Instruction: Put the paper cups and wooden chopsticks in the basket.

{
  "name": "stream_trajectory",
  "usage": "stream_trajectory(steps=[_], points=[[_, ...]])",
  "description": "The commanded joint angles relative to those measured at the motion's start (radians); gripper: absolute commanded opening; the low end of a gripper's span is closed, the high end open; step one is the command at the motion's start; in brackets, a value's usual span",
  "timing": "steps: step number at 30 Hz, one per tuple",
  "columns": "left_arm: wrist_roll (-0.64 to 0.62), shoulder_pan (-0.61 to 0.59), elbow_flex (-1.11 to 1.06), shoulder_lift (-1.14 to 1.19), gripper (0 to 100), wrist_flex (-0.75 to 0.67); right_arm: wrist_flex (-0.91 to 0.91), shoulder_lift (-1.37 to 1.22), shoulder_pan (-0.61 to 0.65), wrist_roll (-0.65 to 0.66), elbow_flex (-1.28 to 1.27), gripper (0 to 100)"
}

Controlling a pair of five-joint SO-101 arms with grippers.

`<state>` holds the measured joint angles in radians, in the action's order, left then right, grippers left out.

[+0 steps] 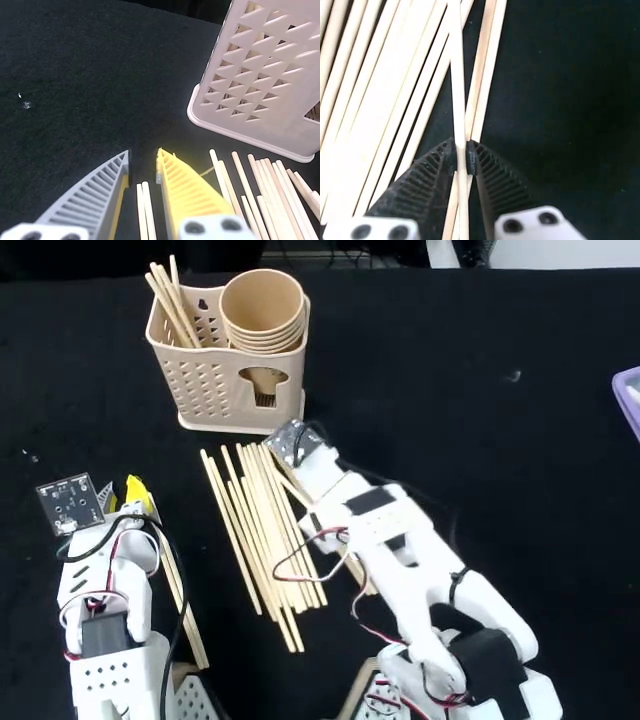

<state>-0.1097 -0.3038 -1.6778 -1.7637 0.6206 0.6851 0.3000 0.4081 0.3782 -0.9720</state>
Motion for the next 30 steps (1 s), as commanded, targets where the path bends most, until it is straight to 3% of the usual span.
stream_trajectory(steps=[1, 4, 9, 25, 29, 30], points=[[0.009, 0.013, -0.022, -0.014, 10, -0.003, -0.061, 0.05, 0.018, -0.009, -0.024, 1.2], [0.009, 0.013, -0.022, -0.014, 10, -0.003, -0.06, 0.05, 0.015, -0.009, -0.027, 3.8], [0.011, 0.013, -0.022, -0.014, 10, -0.003, -0.058, 0.05, 0.015, -0.009, -0.031, 18.3], [0.011, 0.013, -0.022, -0.014, 10, 0.0, -0.037, -0.05, 0.014, 0.002, -0.03, 14.2], [0.011, 0.013, -0.022, -0.014, 10, 0.0, 0.003, -0.082, 0.014, 0.049, 0.005, 0.4], [0.011, 0.013, -0.022, -0.014, 10, 0.0, 0.005, -0.079, 0.012, 0.049, 0.002, 2.0]])
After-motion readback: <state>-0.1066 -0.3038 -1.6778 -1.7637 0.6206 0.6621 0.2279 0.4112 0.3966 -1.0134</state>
